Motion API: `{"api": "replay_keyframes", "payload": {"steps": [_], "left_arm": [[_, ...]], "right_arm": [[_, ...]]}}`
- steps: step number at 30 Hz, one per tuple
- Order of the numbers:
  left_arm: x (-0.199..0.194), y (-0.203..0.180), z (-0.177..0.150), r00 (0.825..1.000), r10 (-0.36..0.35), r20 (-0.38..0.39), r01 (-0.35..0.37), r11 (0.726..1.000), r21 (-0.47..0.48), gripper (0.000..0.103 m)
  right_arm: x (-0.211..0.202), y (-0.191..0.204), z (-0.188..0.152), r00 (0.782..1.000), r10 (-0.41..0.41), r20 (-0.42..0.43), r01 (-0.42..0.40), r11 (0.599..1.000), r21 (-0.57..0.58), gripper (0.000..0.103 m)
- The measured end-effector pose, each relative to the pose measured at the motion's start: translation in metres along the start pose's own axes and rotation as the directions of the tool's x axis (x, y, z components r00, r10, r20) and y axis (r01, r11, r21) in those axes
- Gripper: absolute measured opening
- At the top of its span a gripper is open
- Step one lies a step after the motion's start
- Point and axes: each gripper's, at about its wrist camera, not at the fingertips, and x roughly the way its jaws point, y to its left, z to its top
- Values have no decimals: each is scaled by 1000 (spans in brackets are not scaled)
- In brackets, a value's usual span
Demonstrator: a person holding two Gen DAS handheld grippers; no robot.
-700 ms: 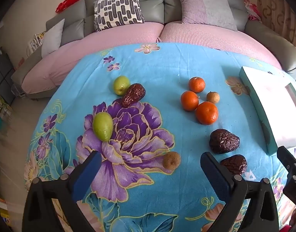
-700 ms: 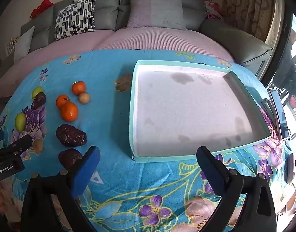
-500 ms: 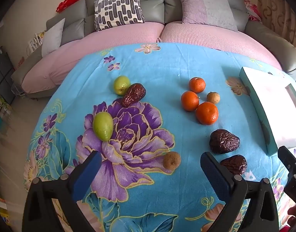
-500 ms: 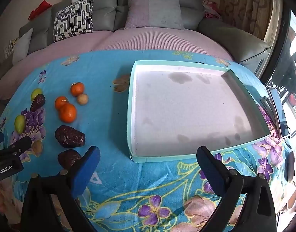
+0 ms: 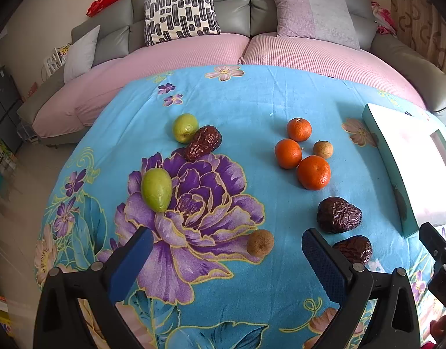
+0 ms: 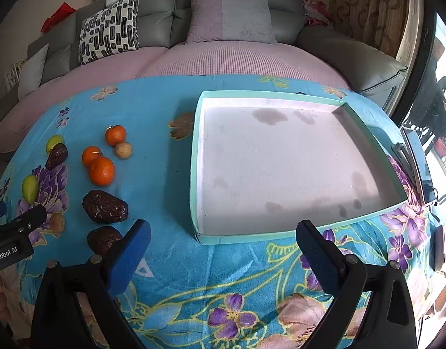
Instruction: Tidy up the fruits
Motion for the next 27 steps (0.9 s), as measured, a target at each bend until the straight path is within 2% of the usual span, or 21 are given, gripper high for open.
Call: {"api": "replay_keyframes", "payload": {"steps": [27], "left_arm": [[1, 3, 1, 1000, 16, 0, -16, 1000, -18, 103]], "right_arm": [[2, 2, -2, 1000, -14, -15, 14, 1000, -16, 100]]}}
